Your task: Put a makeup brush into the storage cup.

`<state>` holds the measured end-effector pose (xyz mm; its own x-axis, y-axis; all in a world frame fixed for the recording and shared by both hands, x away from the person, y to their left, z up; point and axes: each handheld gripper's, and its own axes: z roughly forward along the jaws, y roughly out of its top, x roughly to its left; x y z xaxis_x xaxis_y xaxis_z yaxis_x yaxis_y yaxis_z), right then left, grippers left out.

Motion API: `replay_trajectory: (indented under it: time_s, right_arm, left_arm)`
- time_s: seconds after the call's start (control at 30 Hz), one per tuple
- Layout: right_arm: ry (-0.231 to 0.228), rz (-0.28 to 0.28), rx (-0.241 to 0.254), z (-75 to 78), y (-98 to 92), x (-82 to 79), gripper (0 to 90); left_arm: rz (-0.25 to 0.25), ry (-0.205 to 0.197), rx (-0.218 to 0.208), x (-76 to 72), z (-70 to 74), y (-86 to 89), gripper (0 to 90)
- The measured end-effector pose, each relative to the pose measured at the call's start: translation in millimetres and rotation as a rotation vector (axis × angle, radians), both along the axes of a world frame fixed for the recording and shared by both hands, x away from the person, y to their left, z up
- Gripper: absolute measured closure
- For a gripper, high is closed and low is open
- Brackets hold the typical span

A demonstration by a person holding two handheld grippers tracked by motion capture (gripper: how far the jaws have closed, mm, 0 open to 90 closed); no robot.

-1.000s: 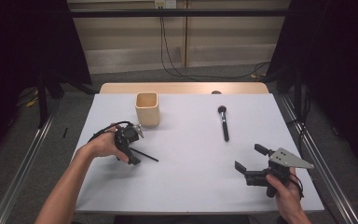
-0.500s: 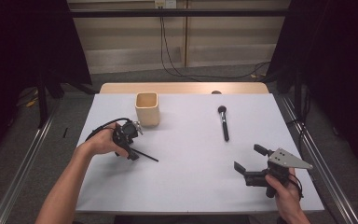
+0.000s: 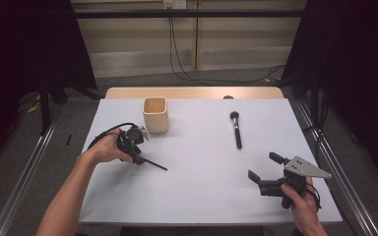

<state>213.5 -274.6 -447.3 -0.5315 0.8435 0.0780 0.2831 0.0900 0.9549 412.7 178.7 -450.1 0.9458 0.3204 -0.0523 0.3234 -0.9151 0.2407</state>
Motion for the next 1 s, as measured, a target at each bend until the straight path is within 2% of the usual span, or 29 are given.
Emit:
replay_trajectory:
  time_s: [0.17,0.33,0.57,0.77,1.0]
  right_arm:
    - [0.002,0.002,-0.001,0.0,0.4,0.3,0.1]
    - [0.002,0.001,-0.002,0.0,0.5,0.0,0.1]
    - [0.004,0.002,0.002,0.0,0.8,0.2,0.1]
    - [0.002,0.004,-0.001,-0.2,0.8,0.3,0.1]
    - [0.006,0.001,-0.001,-0.4,0.7,0.7,0.1]
  left_arm:
    - [-0.018,0.004,0.02,0.2,1.1,-1.8,60.0]
    - [-0.046,0.019,0.058,-1.3,3.0,-7.5,71.2]
    - [-0.049,0.034,0.068,-0.7,2.9,-9.5,78.3]
    - [-0.021,0.051,0.06,0.9,2.5,-9.0,85.4]
    - [0.009,0.053,0.052,0.5,2.7,-8.2,85.6]
